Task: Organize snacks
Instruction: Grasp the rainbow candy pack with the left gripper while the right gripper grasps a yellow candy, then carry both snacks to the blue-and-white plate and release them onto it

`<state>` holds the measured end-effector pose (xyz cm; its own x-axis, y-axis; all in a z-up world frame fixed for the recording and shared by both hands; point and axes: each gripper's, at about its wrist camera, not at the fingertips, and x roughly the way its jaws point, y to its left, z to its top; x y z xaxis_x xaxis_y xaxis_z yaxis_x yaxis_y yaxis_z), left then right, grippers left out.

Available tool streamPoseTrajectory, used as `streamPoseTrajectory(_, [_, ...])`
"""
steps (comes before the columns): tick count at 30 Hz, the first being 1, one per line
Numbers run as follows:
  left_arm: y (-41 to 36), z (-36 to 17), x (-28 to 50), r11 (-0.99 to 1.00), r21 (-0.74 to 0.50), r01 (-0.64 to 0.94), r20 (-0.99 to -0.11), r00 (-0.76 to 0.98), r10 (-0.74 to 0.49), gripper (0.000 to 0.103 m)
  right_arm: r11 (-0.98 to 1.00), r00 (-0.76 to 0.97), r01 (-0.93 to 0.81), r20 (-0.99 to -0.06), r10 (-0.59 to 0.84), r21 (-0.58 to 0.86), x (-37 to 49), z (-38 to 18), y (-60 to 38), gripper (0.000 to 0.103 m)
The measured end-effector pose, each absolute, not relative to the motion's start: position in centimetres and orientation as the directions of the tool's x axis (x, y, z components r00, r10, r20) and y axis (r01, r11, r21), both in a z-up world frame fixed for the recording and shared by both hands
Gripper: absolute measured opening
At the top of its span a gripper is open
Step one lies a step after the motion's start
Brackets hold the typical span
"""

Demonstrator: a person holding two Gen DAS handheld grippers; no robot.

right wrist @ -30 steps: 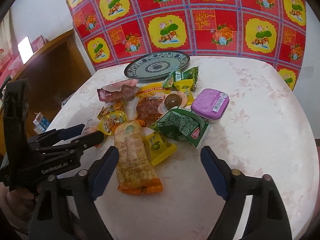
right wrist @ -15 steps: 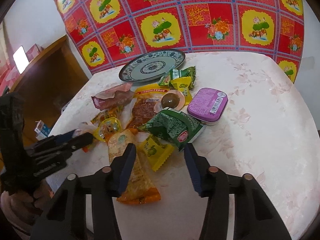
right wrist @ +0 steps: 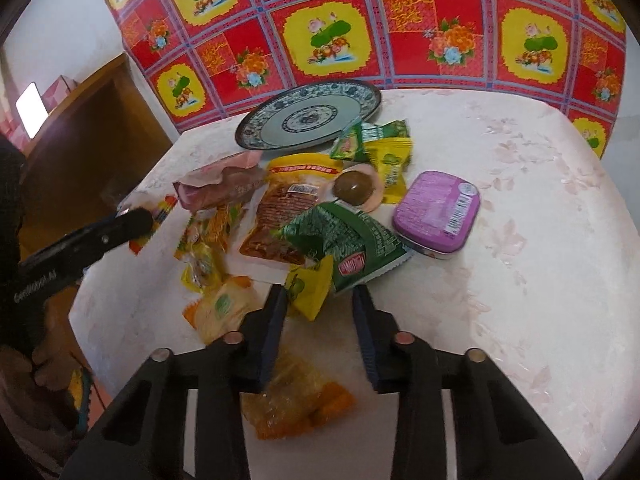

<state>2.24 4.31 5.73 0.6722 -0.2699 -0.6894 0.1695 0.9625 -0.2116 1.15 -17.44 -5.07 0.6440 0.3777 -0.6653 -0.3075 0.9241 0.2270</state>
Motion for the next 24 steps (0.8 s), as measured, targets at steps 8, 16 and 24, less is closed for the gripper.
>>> streamPoseTrajectory(8, [4.7,6.3,5.8,0.943,-0.239,0.233,-0.694,0.639,-0.333,0.04,0.916,0.626,-0.327,-0.673,0.395,0.234,1.1,-4.4,-16.1,0.016])
streamPoseTrajectory(16, [4.4,7.1,8.8,0.938,-0.198,0.284,-0.686,0.643,-0.339,0.04,0.897,0.63,-0.358,-0.642,0.437,0.259,0.6,-2.8,-14.7,0.015])
streamPoseTrajectory(24, [3.6,6.5,11.8,0.937,-0.231,0.262,-0.683,0.642,-0.348,0.04,0.895,0.643,-0.38,-0.628,0.437,0.234,2.3,-0.8,-14.7,0.015])
